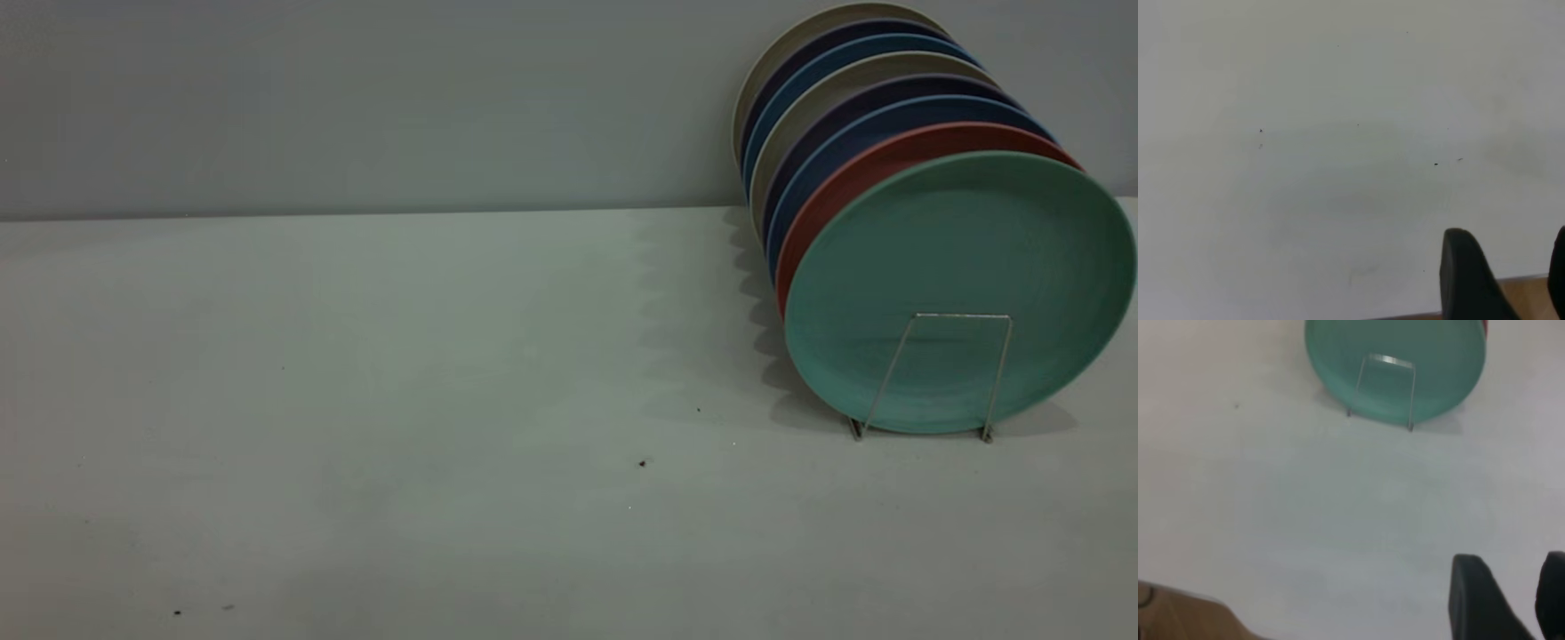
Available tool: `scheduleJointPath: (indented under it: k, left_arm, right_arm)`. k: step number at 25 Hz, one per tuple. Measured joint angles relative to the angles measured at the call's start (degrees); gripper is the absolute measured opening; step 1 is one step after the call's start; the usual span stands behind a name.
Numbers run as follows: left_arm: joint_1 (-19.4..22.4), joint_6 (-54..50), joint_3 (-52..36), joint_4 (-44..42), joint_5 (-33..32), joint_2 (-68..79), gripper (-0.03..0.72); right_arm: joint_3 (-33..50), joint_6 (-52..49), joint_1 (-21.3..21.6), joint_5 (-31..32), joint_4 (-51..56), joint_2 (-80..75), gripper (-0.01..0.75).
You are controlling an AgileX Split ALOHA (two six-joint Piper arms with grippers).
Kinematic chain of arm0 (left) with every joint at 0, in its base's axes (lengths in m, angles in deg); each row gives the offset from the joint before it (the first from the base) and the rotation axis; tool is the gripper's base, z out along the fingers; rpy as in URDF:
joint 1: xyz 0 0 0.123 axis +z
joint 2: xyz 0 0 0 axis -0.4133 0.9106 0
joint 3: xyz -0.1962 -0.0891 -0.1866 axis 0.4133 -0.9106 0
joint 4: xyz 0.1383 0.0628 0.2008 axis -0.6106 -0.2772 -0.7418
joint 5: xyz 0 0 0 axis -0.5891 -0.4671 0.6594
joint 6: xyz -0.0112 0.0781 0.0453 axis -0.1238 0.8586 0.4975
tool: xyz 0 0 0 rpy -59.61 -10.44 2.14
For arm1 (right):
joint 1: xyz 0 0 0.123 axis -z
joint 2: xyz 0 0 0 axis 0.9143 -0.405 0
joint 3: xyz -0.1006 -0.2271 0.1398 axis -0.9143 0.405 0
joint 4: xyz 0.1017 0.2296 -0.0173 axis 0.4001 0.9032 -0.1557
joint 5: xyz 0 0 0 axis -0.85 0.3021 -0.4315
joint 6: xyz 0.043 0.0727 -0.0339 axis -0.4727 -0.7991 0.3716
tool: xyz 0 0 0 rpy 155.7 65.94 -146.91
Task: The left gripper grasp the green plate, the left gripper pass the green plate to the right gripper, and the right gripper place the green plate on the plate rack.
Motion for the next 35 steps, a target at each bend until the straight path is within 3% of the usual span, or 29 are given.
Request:
scheduleJointPath:
  k: [35]
  left_arm:
    - [0.00, 0.00, 0.00, 0.00, 0.00, 0.00, 0.331]
  right_arm:
    - [0.00, -4.52, 0.00, 0.02, -4.47, 0.23, 0.237]
